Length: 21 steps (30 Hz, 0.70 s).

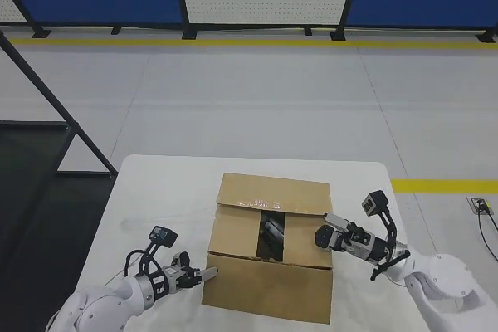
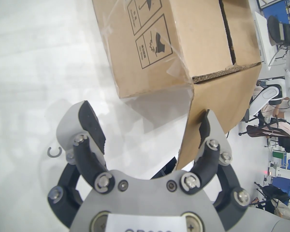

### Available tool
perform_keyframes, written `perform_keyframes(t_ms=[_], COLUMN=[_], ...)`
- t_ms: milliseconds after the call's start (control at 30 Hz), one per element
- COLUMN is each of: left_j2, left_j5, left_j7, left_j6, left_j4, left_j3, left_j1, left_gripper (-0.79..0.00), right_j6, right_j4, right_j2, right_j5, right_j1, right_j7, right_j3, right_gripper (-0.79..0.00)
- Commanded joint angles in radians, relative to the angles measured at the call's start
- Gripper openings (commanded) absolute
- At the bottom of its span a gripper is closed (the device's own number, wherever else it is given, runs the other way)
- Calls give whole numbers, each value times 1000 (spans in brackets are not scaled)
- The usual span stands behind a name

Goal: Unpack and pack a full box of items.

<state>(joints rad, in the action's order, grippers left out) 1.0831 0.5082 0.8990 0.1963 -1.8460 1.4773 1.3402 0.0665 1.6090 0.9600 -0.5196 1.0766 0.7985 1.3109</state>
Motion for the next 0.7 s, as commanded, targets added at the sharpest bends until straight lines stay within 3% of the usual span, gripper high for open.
perform_keyframes(t_ms=[0, 233, 667], left_j2=[0, 0, 0], left_j5=[0, 0, 0], left_j7=[0, 0, 0], left_j6=[0, 0, 0], left_j4=[0, 0, 0], left_j3=[0, 0, 0], left_j1=[0, 0, 0], left_gripper=[0, 0, 0], right_j6=[-16, -46, 48], right_j4=[-18, -74, -74], right_j2=[5, 23, 52], right_j5=[-7, 5, -11], right_j1=[-21, -90, -146], right_j7=[-19, -75, -220], right_j3=[-16, -64, -78], right_gripper=[0, 0, 0])
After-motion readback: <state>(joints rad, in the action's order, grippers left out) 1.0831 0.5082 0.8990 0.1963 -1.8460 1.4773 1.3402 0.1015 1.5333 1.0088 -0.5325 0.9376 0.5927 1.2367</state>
